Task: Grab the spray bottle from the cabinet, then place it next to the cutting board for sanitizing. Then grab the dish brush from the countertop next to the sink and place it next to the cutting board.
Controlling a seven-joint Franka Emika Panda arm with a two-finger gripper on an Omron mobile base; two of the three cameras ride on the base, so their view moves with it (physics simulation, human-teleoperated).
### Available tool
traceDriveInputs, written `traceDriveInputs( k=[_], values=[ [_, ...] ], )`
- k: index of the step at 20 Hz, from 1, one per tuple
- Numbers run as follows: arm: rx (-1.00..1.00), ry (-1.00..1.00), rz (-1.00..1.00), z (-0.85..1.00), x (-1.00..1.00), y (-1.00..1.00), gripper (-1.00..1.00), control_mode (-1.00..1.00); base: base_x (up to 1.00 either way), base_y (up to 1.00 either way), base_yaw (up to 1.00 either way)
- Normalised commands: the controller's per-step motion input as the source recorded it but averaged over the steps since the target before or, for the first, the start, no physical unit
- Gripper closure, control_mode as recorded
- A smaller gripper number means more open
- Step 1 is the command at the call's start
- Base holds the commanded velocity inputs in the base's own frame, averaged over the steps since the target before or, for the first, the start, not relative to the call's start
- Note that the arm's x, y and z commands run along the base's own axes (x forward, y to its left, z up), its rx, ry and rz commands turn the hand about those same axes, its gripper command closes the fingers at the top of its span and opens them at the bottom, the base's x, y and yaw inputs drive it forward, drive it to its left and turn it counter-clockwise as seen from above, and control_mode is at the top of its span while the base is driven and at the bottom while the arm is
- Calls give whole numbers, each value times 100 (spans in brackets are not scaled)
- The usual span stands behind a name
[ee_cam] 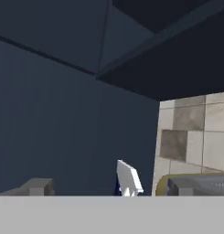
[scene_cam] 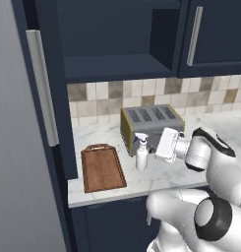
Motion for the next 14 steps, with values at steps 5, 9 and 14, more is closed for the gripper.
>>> traceDriveInputs(
  k=[5, 9, 14],
  values=[
    [-2, 29, -32, 100, -43, -11, -100, -100, 0, 0, 0],
    [-6, 27, -36, 100, -43, 0, -100, -100, 0, 0, 0],
    [-8, 31, -34, 89, -55, -5, -100, -100, 0, 0, 0]
  ],
)
